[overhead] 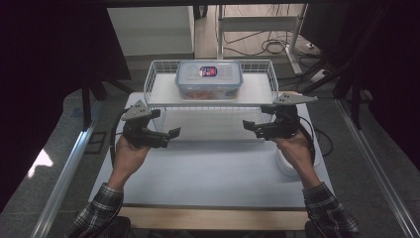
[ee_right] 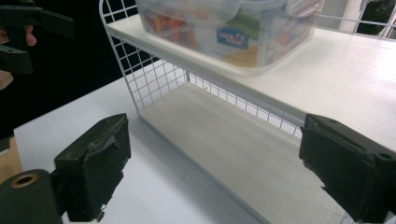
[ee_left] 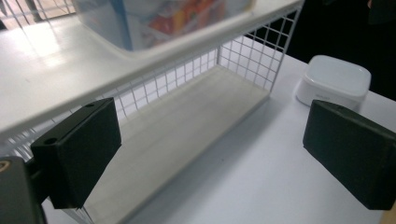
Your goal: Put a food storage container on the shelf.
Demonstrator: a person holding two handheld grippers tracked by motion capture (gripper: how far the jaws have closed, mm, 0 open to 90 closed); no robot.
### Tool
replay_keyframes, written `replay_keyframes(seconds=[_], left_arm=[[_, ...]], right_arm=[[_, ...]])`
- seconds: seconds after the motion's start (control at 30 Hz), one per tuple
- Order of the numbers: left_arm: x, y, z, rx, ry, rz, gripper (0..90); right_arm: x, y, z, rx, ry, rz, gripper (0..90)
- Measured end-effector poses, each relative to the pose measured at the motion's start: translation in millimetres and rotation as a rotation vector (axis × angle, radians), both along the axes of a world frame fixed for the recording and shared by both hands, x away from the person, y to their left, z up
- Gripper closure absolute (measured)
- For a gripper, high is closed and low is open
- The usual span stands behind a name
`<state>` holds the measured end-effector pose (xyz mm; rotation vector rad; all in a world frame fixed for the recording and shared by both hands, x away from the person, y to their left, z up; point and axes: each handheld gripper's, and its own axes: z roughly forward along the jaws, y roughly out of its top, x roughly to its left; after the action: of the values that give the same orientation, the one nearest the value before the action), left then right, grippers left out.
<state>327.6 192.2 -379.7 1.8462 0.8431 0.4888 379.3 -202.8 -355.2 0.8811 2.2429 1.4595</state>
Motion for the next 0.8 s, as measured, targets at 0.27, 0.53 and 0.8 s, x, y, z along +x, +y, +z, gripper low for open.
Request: replay_keyframes(seconds=[0.27, 0.53, 0.8], left_arm=[[-17.6, -2.9, -19.0, 0.035, -0.015, 0.008, 4.1], [-31.5, -4.9, -44.1, 0.074, -0.017, 0.018, 4.4], [-43.0, -4.4, -58.7, 0.064, 0.001, 0.033, 4.4]], right_arm=[[-12.8, -2.6, -18.1, -0.022, -0.004, 0.012, 7.2], [-22.4, -8.5, -37.3, -0.025, 0.012, 0.026, 7.1], [-36.9, -12.7, -53.9, -0.057, 0.012, 0.025, 7.5]])
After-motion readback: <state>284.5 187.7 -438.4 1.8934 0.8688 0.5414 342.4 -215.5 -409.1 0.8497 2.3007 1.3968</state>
